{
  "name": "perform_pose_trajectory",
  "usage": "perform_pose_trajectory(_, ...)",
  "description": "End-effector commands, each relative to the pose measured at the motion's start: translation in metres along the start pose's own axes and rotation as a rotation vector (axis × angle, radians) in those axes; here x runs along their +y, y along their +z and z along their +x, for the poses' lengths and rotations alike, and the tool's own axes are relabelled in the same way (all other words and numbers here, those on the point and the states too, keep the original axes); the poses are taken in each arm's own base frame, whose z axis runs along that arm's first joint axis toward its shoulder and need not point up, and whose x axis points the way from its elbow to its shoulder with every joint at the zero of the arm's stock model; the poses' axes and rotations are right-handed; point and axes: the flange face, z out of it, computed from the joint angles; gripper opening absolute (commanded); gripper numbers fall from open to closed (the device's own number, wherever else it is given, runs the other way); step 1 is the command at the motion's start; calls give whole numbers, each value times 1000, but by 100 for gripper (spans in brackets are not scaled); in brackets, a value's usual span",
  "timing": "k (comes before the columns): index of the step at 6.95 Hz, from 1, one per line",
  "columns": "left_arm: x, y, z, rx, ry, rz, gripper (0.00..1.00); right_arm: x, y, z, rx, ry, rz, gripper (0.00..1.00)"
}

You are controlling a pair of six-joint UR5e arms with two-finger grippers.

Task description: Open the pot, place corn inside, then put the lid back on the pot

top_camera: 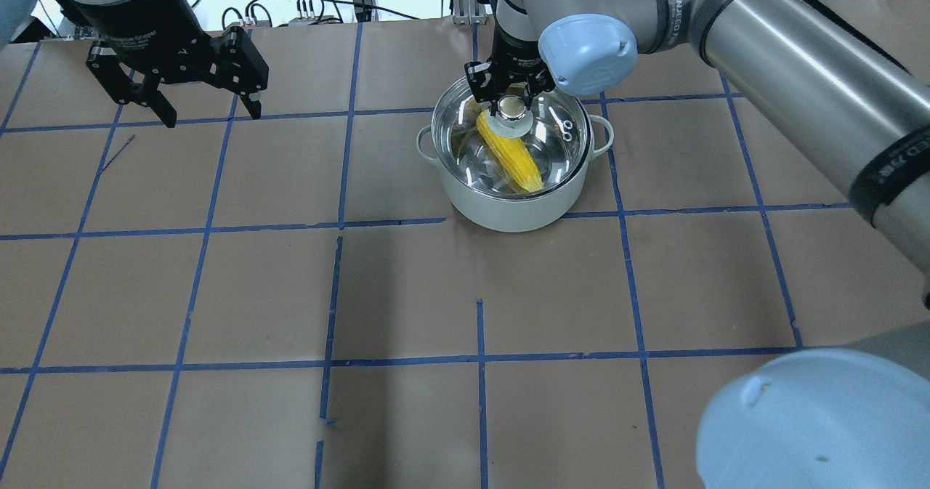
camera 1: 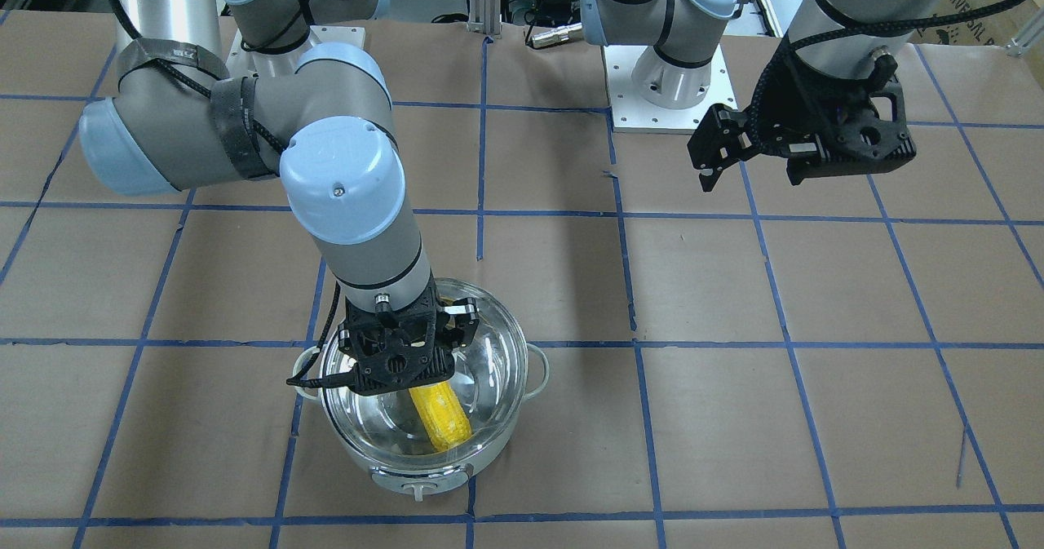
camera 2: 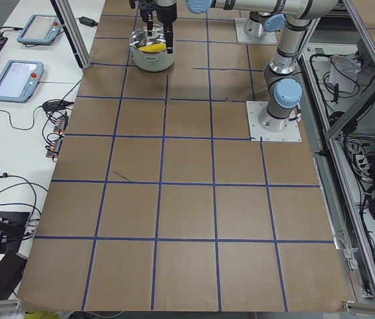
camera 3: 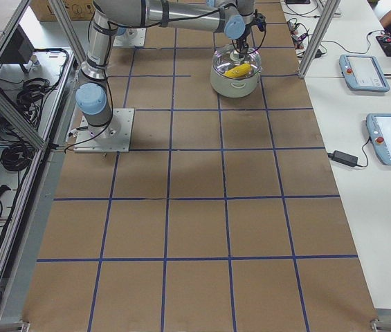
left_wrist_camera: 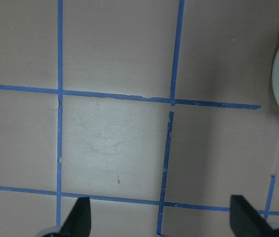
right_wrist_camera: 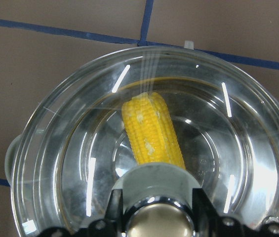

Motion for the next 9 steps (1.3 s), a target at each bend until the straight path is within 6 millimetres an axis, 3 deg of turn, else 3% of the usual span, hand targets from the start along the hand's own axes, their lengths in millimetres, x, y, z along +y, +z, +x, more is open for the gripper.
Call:
perform_pose_trajectory(1,8,-3,1,4,3,6,100,1,1,0,2,1,-5,84)
perform_pose_trajectory(9,2,-1,4,5,70,21,100,1,1,10,51,-6,-21,83)
